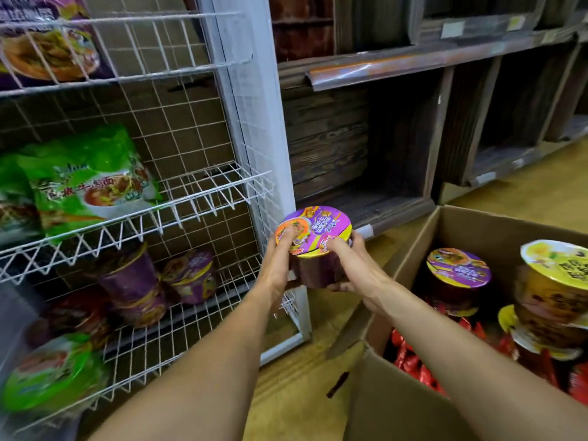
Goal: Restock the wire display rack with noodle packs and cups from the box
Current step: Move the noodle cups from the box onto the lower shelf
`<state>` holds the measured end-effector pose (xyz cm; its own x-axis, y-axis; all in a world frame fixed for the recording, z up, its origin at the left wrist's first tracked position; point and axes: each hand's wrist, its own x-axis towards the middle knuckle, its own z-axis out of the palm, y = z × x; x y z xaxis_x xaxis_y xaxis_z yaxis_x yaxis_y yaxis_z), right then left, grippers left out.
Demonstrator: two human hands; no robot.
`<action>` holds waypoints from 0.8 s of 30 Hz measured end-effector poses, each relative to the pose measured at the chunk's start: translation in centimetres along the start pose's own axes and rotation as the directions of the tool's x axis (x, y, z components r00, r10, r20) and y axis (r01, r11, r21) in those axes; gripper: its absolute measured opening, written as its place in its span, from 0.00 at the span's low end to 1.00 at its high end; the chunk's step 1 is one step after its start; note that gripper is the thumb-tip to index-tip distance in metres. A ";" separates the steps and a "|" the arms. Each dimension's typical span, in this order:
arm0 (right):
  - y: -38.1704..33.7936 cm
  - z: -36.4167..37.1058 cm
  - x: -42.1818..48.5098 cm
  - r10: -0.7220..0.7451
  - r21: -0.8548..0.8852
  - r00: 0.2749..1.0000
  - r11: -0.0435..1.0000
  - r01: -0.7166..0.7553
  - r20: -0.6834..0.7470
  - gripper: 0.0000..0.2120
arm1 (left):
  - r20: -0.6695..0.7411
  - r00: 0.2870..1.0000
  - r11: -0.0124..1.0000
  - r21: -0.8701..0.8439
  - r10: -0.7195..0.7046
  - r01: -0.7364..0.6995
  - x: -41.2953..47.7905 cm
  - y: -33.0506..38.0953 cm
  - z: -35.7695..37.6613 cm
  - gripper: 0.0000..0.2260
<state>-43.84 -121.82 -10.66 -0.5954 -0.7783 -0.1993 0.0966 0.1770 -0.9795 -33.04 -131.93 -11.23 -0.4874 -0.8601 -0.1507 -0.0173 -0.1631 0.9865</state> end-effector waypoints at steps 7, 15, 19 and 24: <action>2.4 3.3 0.1 0.128 -0.040 0.989 0.991 -0.126 0.073 0.28 | -0.019 0.995 0.994 -0.023 -0.103 0.102 1.1 -2.0 -4.6 0.17; 4.7 8.2 1.8 0.183 -0.099 0.976 0.980 -0.172 0.116 0.32 | -0.052 0.970 0.969 -0.075 -0.239 0.234 2.4 -4.3 -8.5 0.16; 4.6 10.5 3.0 0.169 -0.075 0.976 0.984 -0.160 0.136 0.29 | -0.113 0.965 0.965 -0.143 -0.235 0.219 3.0 -4.1 -10.1 0.16; 5.5 12.9 4.7 0.188 -0.071 0.974 0.981 -0.180 0.130 0.29 | -0.124 0.947 0.944 -0.188 -0.296 0.271 4.0 -4.5 -11.9 0.21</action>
<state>-35.81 -132.31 -17.41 -0.4580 -0.8027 -0.3820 0.1454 0.3563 -0.9230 -24.52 -140.38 -17.06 -0.3481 -0.8262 -0.4430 0.0160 -0.4777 0.8784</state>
